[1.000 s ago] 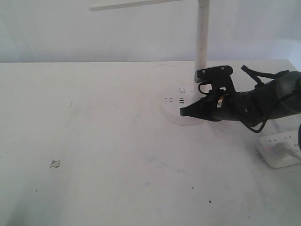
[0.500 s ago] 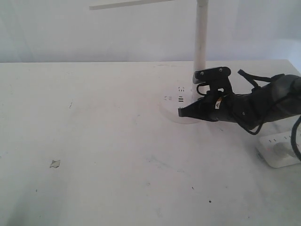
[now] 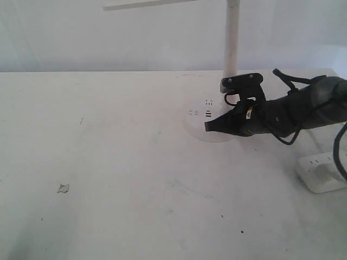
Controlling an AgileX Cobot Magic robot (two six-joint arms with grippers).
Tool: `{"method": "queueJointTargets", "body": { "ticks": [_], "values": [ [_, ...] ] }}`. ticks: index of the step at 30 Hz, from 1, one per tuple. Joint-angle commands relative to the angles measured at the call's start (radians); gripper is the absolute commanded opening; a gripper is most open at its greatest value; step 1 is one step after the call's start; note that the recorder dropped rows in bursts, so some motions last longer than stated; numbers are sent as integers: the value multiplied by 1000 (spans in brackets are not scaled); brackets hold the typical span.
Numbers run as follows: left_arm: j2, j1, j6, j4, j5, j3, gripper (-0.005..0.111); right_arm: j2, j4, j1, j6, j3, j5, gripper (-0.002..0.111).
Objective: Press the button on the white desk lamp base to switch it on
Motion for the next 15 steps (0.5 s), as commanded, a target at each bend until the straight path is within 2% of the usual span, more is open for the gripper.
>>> {"method": "queueJointTargets", "body": {
  "ticks": [1, 5, 10, 15],
  "values": [
    [-5, 2, -1, -6, -3, -3, 1, 35, -2, -8, -3, -17, 261, 0],
    [-5, 2, -1, -6, -3, -3, 1, 63, -23, -8, -3, -44, 340, 0],
    [-5, 2, -1, -6, -3, -3, 1, 43, -23, -8, -3, -46, 279, 0],
    [-5, 2, -1, -6, -3, -3, 1, -85, -23, -8, -3, -36, 236, 0]
  ]
}}
